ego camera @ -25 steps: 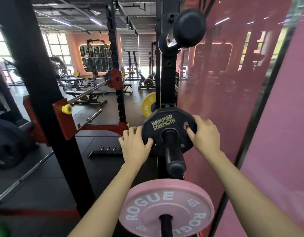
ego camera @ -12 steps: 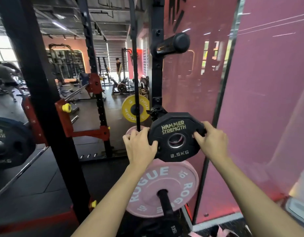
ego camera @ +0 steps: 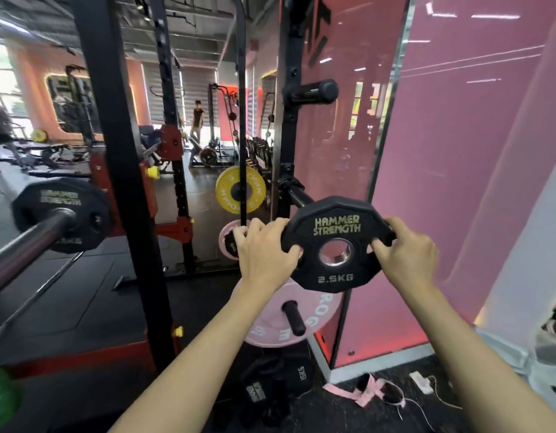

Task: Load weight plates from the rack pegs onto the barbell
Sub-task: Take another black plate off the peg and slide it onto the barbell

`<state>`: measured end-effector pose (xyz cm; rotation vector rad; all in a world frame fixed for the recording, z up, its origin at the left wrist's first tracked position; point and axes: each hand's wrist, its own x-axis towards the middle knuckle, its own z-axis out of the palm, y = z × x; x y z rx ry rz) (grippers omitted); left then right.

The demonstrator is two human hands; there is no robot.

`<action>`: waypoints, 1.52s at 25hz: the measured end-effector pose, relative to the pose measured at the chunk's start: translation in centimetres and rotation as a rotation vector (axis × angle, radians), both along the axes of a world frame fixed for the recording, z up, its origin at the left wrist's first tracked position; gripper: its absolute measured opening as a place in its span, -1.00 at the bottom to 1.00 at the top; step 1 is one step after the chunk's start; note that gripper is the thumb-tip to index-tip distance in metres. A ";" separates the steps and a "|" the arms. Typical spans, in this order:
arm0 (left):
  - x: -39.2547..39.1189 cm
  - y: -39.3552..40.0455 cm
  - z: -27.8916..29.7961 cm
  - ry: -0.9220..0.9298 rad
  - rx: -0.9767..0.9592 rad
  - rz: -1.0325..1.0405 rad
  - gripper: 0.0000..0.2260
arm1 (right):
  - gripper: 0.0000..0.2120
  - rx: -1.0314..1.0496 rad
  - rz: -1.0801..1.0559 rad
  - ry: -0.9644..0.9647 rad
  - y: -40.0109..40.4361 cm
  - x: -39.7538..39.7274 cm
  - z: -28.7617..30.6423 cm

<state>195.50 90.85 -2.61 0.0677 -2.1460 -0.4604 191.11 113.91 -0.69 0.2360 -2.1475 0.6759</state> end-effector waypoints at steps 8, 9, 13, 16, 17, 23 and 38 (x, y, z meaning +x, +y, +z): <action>10.4 -1.4 -3.3 -0.130 -0.091 0.196 -0.69 | -0.63 0.038 0.203 -0.126 -2.3 6.9 -3.3; 12.2 -2.0 -4.0 -0.171 -0.106 0.225 -0.69 | -0.62 0.041 0.229 -0.147 -3.1 8.1 -4.2; 19.0 -5.6 -6.2 -0.275 -0.111 0.361 -0.70 | -0.65 0.065 0.375 -0.290 -8.0 11.4 -7.0; 23.5 -9.2 -6.7 -0.311 -0.119 0.459 -0.70 | -0.65 0.088 0.497 -0.341 -12.7 13.5 -7.6; 25.1 -10.8 -6.7 -0.316 -0.118 0.496 -0.69 | -0.65 0.099 0.537 -0.340 -14.7 14.5 -7.6; 33.8 -20.4 -5.3 -0.265 -0.044 0.631 -0.66 | -0.65 0.089 0.669 -0.255 -26.4 21.4 -6.0; 37.5 -38.8 -1.0 -0.258 -0.001 0.460 -0.64 | -0.66 0.051 0.446 -0.183 -42.5 29.3 -1.9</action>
